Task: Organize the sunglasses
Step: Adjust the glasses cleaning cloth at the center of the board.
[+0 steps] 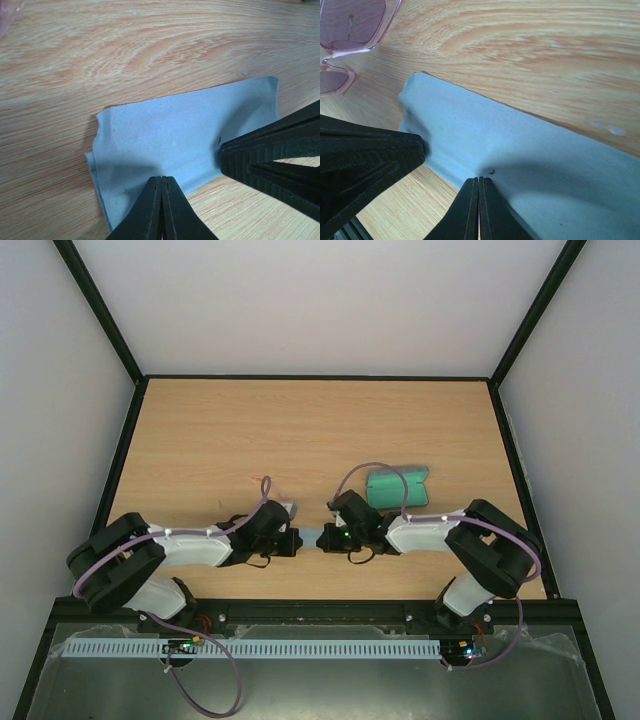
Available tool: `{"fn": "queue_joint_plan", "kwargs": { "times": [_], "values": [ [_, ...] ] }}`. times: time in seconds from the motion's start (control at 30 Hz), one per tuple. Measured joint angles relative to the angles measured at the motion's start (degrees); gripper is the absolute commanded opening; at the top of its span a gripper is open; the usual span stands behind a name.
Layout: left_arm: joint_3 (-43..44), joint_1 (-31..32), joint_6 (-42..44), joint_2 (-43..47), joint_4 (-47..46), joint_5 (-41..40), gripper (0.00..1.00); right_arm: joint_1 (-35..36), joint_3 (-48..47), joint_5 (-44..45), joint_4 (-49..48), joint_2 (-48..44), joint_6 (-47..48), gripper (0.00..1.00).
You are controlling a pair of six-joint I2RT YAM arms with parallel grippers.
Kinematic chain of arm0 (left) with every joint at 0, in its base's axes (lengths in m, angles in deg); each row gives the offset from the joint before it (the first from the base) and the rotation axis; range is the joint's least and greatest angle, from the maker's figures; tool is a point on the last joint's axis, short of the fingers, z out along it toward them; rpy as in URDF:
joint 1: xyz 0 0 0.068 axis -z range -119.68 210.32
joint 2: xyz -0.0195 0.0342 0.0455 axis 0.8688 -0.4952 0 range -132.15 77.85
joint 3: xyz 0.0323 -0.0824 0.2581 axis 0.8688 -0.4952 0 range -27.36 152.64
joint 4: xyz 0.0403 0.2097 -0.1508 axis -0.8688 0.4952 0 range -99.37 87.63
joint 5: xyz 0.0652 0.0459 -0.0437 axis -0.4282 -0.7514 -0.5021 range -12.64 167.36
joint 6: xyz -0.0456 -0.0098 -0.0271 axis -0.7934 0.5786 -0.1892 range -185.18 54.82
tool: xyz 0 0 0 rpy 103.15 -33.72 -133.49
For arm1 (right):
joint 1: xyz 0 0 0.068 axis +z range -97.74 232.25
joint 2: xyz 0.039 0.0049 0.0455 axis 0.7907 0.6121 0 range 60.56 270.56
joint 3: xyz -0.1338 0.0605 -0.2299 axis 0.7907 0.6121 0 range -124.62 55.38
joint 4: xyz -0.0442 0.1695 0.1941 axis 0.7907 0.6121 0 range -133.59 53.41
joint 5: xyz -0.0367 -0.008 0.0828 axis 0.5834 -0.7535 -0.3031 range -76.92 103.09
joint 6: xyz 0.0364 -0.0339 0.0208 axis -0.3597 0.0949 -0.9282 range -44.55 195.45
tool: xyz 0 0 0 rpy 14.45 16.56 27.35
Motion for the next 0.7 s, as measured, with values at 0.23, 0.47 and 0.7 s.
{"fn": "queue_joint_plan", "kwargs": {
  "times": [0.23,0.47,0.7],
  "values": [
    [0.0,0.0,0.0,0.5,1.0,-0.7,0.02,-2.4,3.4,0.4,0.5,-3.9,0.3,0.09],
    [0.0,0.0,0.2,1.4,2.3,-1.4,0.02,-4.1,6.0,1.8,3.6,-8.6,1.1,0.10],
    [-0.2,0.0,0.3,4.3,5.2,-2.2,0.02,-5.3,7.0,3.3,7.5,-12.3,1.8,0.10]
  ]
}}
